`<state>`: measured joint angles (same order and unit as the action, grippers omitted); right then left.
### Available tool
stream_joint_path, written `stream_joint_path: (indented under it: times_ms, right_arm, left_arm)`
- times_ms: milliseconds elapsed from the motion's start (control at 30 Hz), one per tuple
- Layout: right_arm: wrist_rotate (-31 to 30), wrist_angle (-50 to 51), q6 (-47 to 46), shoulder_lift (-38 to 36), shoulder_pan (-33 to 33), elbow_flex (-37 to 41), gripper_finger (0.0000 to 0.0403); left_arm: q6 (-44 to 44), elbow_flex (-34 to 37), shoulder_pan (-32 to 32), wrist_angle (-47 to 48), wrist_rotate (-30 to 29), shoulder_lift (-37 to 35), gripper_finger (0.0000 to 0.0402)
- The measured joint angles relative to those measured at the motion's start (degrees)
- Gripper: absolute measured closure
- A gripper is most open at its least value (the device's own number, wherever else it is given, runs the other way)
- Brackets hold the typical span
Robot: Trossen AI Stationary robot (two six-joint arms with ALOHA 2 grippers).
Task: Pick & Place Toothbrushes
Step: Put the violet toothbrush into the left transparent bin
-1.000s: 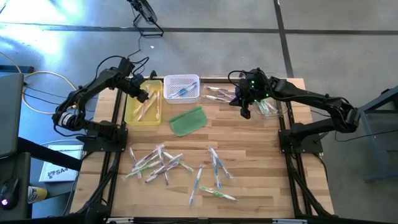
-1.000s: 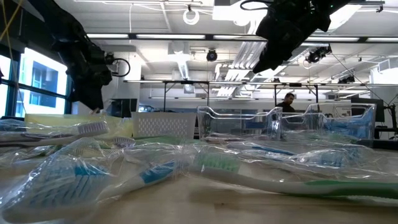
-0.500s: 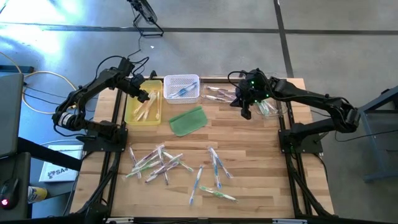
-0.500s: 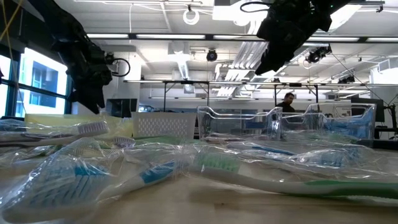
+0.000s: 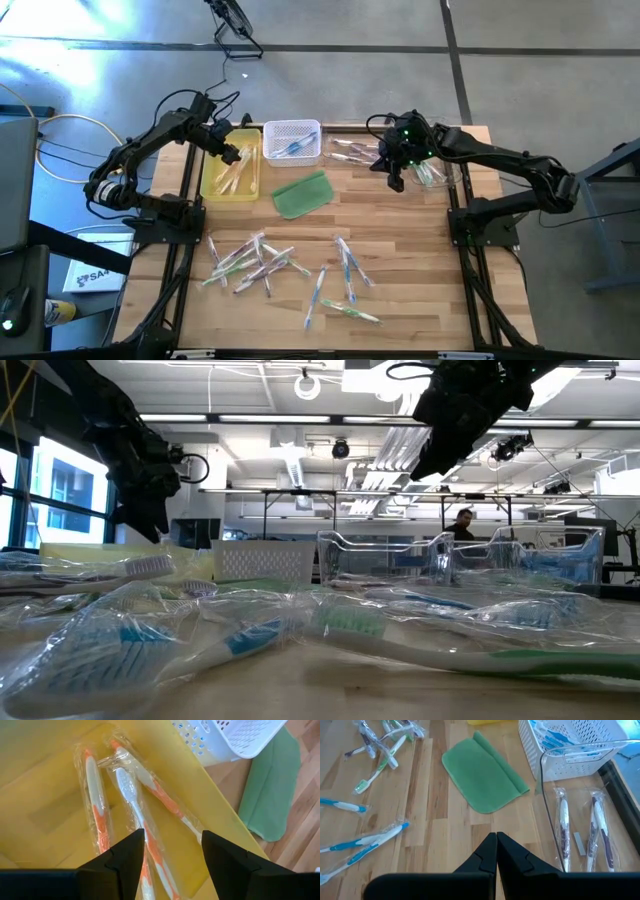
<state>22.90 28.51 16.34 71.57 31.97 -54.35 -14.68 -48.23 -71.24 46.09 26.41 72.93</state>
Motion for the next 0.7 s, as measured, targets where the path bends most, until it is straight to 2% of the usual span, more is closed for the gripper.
stream_joint_path:
  times_ms: [167, 267, 567, 700]
  right_arm:
    - [-0.01, -0.02, 0.0, 0.0, 0.0, 0.0, 0.04]
    - [-0.01, -0.02, 0.0, 0.0, 0.0, 0.0, 0.04]
    - [-0.21, -0.52, -0.24, 0.0, 0.0, 0.02, 0.04]
    - [-0.23, -0.95, -0.27, 0.0, 0.0, 0.04, 0.04]
  left_arm:
    - [0.12, 0.0, 0.0, -0.18, -0.26, 0.0, 0.0206]
    - [2.14, -0.07, 0.02, -3.64, -1.55, 0.0, 0.0206]
    - [-8.52, -0.07, 0.3, -8.69, -1.65, -0.11, 0.0206]
    - [-9.14, 0.73, 3.72, -15.08, -2.98, -1.82, 0.0206]
